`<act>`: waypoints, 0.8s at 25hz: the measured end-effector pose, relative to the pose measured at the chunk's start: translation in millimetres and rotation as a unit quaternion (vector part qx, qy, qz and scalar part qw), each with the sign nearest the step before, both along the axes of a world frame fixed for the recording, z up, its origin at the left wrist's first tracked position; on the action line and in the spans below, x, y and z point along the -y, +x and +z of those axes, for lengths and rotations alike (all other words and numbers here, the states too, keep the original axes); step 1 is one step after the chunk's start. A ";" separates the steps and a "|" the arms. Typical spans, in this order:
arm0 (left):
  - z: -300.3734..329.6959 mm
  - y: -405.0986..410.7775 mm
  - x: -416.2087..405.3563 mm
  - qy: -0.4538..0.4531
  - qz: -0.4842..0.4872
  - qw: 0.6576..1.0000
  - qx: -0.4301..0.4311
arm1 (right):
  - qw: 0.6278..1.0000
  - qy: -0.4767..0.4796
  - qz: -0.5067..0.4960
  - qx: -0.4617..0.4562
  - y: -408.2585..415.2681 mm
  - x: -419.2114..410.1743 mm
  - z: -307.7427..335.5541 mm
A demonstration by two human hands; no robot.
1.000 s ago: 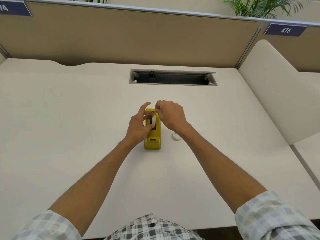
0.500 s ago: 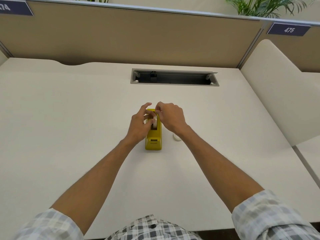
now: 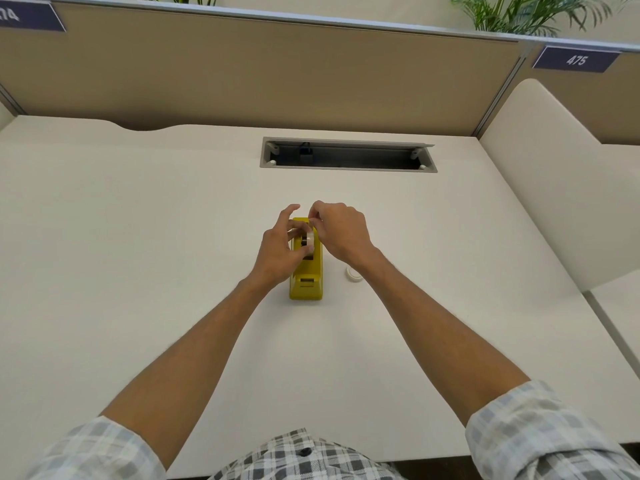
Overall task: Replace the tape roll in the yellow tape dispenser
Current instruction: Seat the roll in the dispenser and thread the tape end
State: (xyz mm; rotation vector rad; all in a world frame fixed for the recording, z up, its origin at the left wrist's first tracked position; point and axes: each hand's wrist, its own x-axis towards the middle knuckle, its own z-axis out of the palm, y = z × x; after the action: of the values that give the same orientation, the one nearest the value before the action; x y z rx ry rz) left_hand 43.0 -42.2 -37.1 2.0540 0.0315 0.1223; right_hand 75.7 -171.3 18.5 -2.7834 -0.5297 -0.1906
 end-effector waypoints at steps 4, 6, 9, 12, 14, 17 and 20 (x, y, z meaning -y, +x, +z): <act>-0.6 0.5 -0.5 0.012 -0.004 1.000 0.010 | 1.000 -0.009 -0.010 -0.019 0.0 -0.1 -0.2; -1.7 0.0 -1.2 0.021 -0.006 1.000 0.014 | 1.000 -0.002 -0.012 -0.018 -1.3 0.2 1.6; -3.1 -0.1 -2.7 0.028 -0.012 0.999 0.010 | 1.000 -0.001 -0.007 -0.006 -4.3 2.7 5.6; -2.5 -0.4 -4.2 0.042 -0.016 0.999 0.005 | 1.000 -0.012 0.006 0.005 -8.5 5.5 10.4; -2.4 -0.2 -5.0 0.056 -0.023 0.998 0.003 | 1.000 -0.015 0.019 0.016 -11.4 6.5 14.1; -2.1 0.1 -5.8 0.067 -0.034 0.997 -0.002 | 0.998 -0.028 0.039 0.029 -16.2 6.4 16.9; -1.0 -0.5 -5.0 0.071 -0.030 0.997 0.003 | 0.999 -0.026 0.037 0.030 -15.4 6.1 17.3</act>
State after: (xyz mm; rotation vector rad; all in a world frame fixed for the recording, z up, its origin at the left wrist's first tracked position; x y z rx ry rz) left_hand 42.5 -37.2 -38.1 2.1935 -0.0428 0.0960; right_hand 60.4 -177.4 35.8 -2.8104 -0.6591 -0.2492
